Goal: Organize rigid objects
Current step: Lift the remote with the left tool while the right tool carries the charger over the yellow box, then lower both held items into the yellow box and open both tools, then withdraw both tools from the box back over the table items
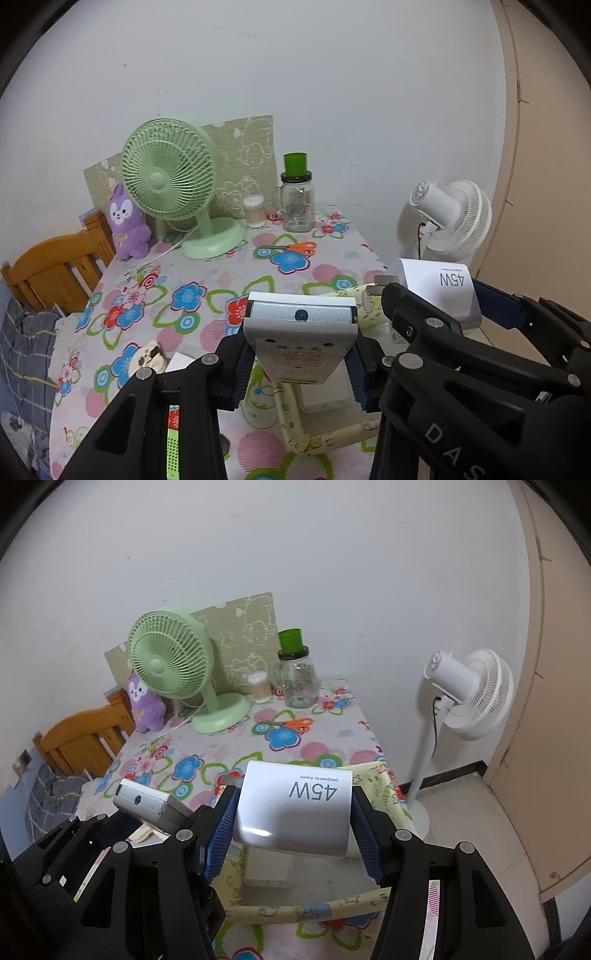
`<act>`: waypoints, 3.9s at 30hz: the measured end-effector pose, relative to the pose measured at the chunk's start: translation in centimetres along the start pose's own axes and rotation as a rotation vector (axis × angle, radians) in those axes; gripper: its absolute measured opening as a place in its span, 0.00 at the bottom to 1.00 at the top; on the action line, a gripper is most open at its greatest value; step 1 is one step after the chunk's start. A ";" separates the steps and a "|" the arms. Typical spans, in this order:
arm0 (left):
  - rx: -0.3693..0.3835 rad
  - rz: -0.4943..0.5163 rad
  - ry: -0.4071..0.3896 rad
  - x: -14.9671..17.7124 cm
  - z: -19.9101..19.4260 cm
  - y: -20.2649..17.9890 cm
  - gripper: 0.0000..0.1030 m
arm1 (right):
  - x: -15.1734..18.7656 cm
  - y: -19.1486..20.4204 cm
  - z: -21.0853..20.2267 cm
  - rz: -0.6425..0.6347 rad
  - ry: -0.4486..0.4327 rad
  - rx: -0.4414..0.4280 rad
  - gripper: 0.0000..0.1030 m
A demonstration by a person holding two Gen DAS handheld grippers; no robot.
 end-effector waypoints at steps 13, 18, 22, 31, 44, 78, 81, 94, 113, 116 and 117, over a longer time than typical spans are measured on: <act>0.060 -0.004 0.091 1.4 3.3 -2.1 0.44 | 1.3 -2.5 2.9 0.036 0.082 0.030 0.61; 0.088 -0.018 0.133 2.4 4.6 -2.8 0.44 | 2.2 -3.4 4.3 0.032 0.121 0.052 0.61; 0.084 -0.006 0.138 3.1 4.8 -3.4 0.44 | 3.0 -3.7 5.4 0.022 0.144 0.053 0.61; 0.020 -0.025 0.156 3.0 5.5 -2.5 0.75 | 2.5 -3.7 6.4 0.010 0.155 0.048 0.61; -0.041 -0.009 0.166 1.9 8.1 -1.5 0.89 | 1.7 -4.4 8.7 0.030 0.160 0.069 0.61; 0.003 0.018 0.139 2.0 6.3 -1.1 0.95 | 1.6 -2.9 7.1 0.015 0.116 0.089 0.90; 0.004 0.017 0.127 2.1 5.6 -0.7 0.96 | 1.7 -2.3 6.4 0.012 0.105 0.088 0.90; 0.007 0.014 0.093 2.8 2.7 1.7 0.97 | 2.1 0.8 3.8 0.001 0.071 0.088 0.91; 0.018 0.025 0.045 3.9 -1.2 5.2 0.98 | 3.0 5.1 0.3 -0.009 0.016 0.101 0.91; 0.018 0.024 0.039 4.2 -1.7 5.7 0.98 | 3.2 5.8 -0.1 -0.016 0.010 0.105 0.91; 0.018 0.023 0.037 4.3 -1.8 5.9 0.98 | 3.3 6.0 -0.3 -0.020 0.008 0.106 0.91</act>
Point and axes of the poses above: each gripper's, at about its wrist camera, not at the fingertips, and z roughly the way its jaws point, y to its left, x to its underside, the point moved 8 cm from there along z, roughly the way its jaws point
